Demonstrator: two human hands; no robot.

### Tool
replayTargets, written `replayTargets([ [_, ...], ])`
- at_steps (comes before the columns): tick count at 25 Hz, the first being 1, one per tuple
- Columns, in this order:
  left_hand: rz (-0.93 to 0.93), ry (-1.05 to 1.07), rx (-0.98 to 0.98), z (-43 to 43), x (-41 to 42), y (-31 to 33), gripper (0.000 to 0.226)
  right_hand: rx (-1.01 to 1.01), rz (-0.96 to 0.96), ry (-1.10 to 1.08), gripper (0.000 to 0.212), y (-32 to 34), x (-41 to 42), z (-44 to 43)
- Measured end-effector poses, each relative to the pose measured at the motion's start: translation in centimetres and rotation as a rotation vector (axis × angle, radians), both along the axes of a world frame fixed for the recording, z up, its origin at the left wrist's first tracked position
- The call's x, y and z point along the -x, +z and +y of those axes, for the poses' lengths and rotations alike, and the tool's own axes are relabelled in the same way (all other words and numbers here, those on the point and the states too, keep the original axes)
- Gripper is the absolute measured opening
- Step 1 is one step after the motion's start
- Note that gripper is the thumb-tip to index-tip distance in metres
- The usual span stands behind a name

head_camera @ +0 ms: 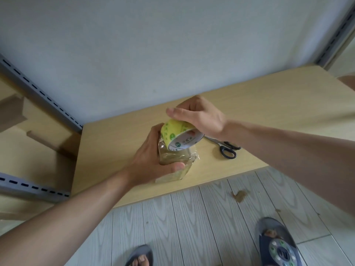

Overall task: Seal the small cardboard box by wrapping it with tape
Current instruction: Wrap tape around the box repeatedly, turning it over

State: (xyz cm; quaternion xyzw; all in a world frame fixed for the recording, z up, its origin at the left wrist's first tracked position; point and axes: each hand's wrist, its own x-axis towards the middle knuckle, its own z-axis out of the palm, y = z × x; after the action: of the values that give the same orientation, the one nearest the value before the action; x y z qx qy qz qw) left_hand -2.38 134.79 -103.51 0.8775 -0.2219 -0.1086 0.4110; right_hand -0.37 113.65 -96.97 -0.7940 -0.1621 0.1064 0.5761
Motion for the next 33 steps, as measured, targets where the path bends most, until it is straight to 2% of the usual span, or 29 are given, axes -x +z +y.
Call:
replayTargets([
  [4,0.013,-0.005,0.012,1.6,-0.1,-0.3,0.098,0.148,0.014,0.170,0.058,1.5,-0.9,-0.2],
  [10,-0.040,0.000,0.036,2.2,0.2,-1.1,0.093,0.533,-0.220,0.081,0.060,2.8,-1.9,-2.2],
  [13,-0.044,-0.004,0.011,2.1,0.3,-1.0,0.093,0.529,-0.184,0.083,0.060,1.3,-1.7,-4.1],
  [18,-0.081,-0.040,0.012,1.8,0.0,-1.1,0.095,0.641,-0.270,0.042,0.059,-2.1,-1.4,-6.0],
  [23,-0.074,-0.029,0.015,2.3,0.0,-1.5,0.098,0.618,-0.281,0.030,0.057,-3.0,-0.9,-5.9],
  [28,-0.073,-0.007,-0.028,3.0,0.3,-1.4,0.102,0.534,-0.143,-0.013,0.056,-6.6,-0.1,-4.1],
  [30,-0.180,-0.073,-0.103,3.5,-0.1,-0.6,0.101,0.497,-0.103,-0.049,0.058,-7.5,0.2,-2.9],
  [33,-0.280,-0.187,-0.470,3.3,-0.8,3.5,0.108,0.479,-0.061,-0.068,0.058,-7.6,0.2,-1.5],
])
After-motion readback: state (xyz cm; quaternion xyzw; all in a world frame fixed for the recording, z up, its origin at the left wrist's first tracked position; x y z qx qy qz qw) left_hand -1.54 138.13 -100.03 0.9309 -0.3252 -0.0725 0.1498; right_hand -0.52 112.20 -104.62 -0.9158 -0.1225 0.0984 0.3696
